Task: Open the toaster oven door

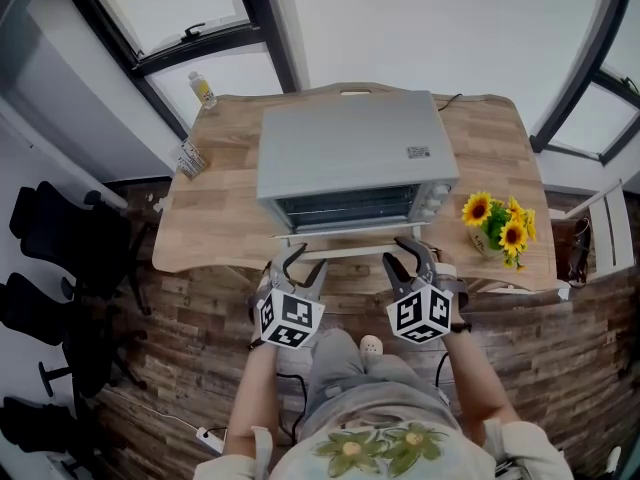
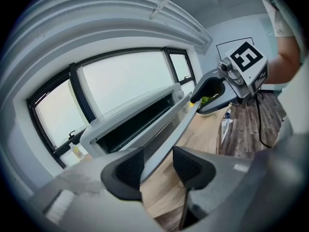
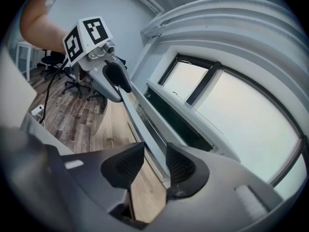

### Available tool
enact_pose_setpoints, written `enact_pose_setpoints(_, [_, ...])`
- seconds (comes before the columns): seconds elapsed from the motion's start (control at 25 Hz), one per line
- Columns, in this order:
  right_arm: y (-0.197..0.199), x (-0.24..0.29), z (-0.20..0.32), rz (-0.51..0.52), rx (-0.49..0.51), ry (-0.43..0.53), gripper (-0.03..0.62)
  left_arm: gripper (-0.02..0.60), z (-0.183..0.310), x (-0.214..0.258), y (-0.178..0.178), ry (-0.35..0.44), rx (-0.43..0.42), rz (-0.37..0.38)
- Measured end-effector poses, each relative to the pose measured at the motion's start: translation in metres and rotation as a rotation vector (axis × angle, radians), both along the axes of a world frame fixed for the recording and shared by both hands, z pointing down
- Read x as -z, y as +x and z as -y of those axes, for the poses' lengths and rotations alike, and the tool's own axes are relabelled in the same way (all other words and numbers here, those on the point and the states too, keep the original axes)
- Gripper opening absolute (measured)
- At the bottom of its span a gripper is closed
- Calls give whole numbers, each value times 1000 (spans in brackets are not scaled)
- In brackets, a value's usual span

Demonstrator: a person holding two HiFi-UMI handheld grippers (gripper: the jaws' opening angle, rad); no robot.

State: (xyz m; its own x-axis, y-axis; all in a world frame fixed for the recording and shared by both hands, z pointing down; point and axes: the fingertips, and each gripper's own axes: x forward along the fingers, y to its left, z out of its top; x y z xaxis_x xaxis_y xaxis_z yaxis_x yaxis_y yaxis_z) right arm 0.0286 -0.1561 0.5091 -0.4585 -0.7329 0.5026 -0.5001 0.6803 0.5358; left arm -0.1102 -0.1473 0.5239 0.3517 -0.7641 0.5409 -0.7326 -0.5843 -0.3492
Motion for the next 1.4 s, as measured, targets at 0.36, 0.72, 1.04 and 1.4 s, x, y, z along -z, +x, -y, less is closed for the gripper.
enact_pose_setpoints(0.36, [1,-10,-13,-43,0,-6,138,192,-13,-9,1,-10,-16,17])
enact_pose_setpoints(0.72, [4,-23,-28,-89,12,-24,130,187,-29,-24,4,-49,-27,41])
enact_pose_setpoints(1.04, [6,-41,-44,-129,32,-76,124,183,-44,-41,5,-86,-40,81])
enact_pose_setpoints(1.4, [8,-55,-56,-152,39,-117,121,172,-57,-56,7,-129,-58,119])
